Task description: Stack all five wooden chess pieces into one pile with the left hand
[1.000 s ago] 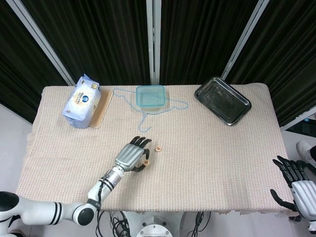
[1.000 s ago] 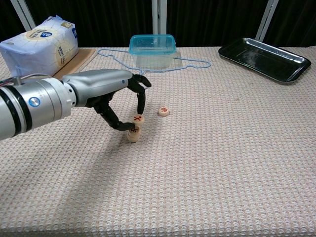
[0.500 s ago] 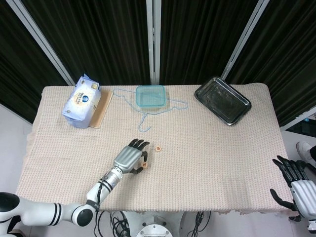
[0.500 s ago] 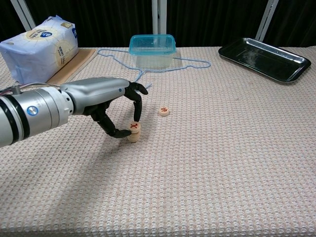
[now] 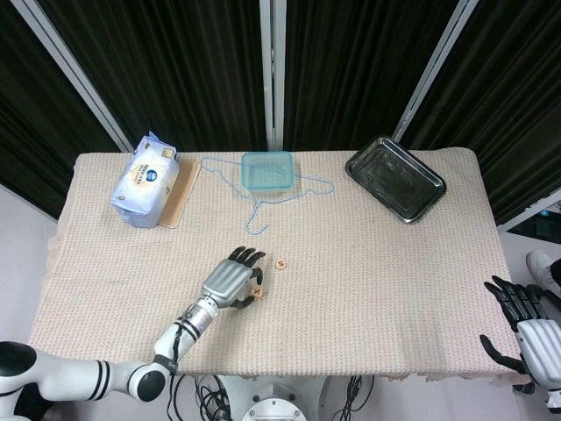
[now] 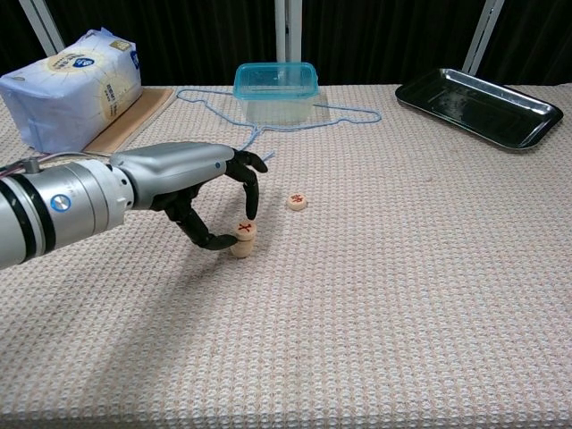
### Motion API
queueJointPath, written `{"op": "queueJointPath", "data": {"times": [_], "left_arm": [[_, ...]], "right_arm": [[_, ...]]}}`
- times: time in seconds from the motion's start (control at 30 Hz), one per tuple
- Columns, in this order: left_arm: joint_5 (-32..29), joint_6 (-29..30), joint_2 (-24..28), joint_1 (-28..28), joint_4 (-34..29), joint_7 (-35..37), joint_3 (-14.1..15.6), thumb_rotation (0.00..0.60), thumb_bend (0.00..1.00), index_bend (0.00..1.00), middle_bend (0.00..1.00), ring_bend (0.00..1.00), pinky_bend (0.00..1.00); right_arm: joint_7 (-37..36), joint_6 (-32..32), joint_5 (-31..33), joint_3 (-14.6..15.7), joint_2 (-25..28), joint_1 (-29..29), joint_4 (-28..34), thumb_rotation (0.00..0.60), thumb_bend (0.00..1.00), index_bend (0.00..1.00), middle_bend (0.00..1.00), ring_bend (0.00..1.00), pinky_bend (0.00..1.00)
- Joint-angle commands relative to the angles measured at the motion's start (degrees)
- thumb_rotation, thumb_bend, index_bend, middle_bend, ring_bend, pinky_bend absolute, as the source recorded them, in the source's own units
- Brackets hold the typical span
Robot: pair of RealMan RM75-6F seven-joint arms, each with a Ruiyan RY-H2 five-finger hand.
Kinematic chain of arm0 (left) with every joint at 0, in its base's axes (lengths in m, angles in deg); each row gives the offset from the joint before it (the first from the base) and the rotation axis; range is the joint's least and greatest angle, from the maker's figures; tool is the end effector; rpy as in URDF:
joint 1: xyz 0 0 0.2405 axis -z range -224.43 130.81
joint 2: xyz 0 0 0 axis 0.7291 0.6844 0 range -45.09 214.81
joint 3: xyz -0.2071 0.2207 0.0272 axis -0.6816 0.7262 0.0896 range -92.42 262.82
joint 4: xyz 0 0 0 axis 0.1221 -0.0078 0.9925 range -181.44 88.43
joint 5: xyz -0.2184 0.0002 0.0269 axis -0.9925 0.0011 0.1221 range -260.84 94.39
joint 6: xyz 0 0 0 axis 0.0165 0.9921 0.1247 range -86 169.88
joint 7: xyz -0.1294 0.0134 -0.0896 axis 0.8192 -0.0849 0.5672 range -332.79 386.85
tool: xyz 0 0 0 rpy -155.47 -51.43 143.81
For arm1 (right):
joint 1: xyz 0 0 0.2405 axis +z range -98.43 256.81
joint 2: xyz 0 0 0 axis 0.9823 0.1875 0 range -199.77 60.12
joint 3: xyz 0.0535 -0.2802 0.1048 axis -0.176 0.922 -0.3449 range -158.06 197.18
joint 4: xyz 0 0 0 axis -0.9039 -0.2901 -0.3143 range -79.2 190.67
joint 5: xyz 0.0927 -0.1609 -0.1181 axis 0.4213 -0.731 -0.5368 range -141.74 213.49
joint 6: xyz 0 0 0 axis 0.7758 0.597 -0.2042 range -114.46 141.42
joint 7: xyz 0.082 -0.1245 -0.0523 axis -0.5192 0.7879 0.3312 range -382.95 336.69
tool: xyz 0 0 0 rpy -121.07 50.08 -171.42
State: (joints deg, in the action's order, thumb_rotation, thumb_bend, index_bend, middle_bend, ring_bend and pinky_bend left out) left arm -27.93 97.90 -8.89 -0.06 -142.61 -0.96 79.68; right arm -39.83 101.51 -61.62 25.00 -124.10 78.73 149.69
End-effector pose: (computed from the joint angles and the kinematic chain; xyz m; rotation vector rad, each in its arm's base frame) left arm -0.1224 0.3307 -0.0843 -2.0602 -1.0911 -0.9113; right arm -0.3570 -0.1318 0.2041 1.4819 -1.1088 0.9675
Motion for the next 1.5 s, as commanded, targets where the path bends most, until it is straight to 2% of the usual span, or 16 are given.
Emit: {"op": "queueJointPath", "data": {"times": [0.03, 0.53, 0.7, 0.87, 0.93, 1.5], "left_arm": [[0.2, 0.0, 0.2, -0.1, 0.0, 0.3, 0.0, 0.6, 0.31, 0.38, 0.07, 0.0, 0.0], [1.1, 0.5, 2.0, -0.8, -1.9, 0.5, 0.6, 0.6, 0.32, 0.36, 0.05, 0.0, 0.0], [2.5, 1.1, 3.1, -1.0, -3.1, 0.5, 0.7, 0.6, 0.4, 0.36, 0.05, 0.0, 0.0], [2.0, -0.1, 4.1, -0.6, -4.3, -0.4, 1.1, 0.6, 0.63, 0.37, 0.02, 0.0, 0.0], [1.3, -0.5, 4.3, -0.3, -4.4, -1.1, 1.2, 0.6, 0.67, 0.37, 0.01, 0.0, 0.0], [-0.5, -1.5, 2.2, 0.8, -2.8, -1.7, 1.3, 0.6, 0.68, 0.37, 0.0, 0.0, 0.0]], "right_arm": [[0.1, -0.1, 0.0, 0.0, 0.0, 0.1, 0.1, 0.6, 0.3, 0.0, 0.0, 0.0, 0.0], [0.3, -0.1, -0.2, 0.2, 0.1, 0.0, 0.2, 0.6, 0.3, 0.0, 0.0, 0.0, 0.0], [0.4, -0.2, -0.2, 0.2, 0.2, 0.0, 0.4, 0.6, 0.3, 0.0, 0.0, 0.0, 0.0], [0.6, -0.2, -0.3, 0.3, 0.3, 0.0, 0.6, 0.6, 0.3, 0.0, 0.0, 0.0, 0.0], [0.5, -0.1, -0.3, 0.3, 0.4, -0.1, 0.6, 0.6, 0.3, 0.0, 0.0, 0.0, 0.0], [0.1, -0.4, -0.2, 0.4, 0.5, 0.1, 0.5, 0.6, 0.3, 0.0, 0.0, 0.0, 0.0]]}}
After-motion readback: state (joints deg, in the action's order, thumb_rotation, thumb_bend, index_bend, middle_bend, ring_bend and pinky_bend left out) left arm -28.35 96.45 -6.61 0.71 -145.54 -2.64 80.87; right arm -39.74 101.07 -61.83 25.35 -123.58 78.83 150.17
